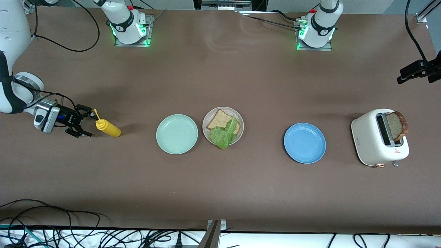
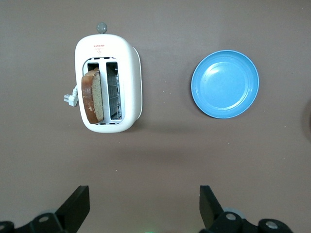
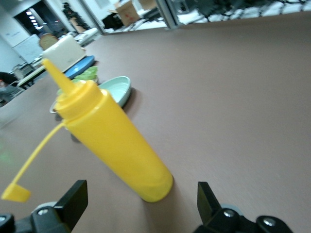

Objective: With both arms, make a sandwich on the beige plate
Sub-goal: 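Move the right gripper back toward the yellow squeeze bottle, then close the right gripper around the yellow squeeze bottle and lift it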

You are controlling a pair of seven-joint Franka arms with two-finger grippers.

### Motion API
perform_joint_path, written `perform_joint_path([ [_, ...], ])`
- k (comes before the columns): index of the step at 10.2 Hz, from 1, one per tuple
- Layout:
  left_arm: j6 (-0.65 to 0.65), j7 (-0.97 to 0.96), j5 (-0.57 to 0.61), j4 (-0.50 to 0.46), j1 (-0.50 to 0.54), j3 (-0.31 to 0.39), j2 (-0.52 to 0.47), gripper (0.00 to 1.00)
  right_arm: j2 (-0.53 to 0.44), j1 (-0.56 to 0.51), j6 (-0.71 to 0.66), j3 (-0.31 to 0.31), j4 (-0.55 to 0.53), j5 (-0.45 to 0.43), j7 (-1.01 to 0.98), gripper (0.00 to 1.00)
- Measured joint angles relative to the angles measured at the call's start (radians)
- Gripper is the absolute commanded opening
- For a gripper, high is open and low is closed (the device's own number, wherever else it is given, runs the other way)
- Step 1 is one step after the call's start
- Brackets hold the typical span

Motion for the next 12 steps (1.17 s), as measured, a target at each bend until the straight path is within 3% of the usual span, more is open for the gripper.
perform_joint_path([
  [5,0.0,0.0,0.0,0.0,0.0,0.0,0.0,1.0,0.017,-0.006,-0.075,0.005,-0.002,0.028,-0.181,1.0],
  [12,0.0,0.0,0.0,0.0,0.001,0.0,0.0,1.0,0.05,-0.006,-0.072,0.058,-0.003,0.116,-0.223,1.0],
])
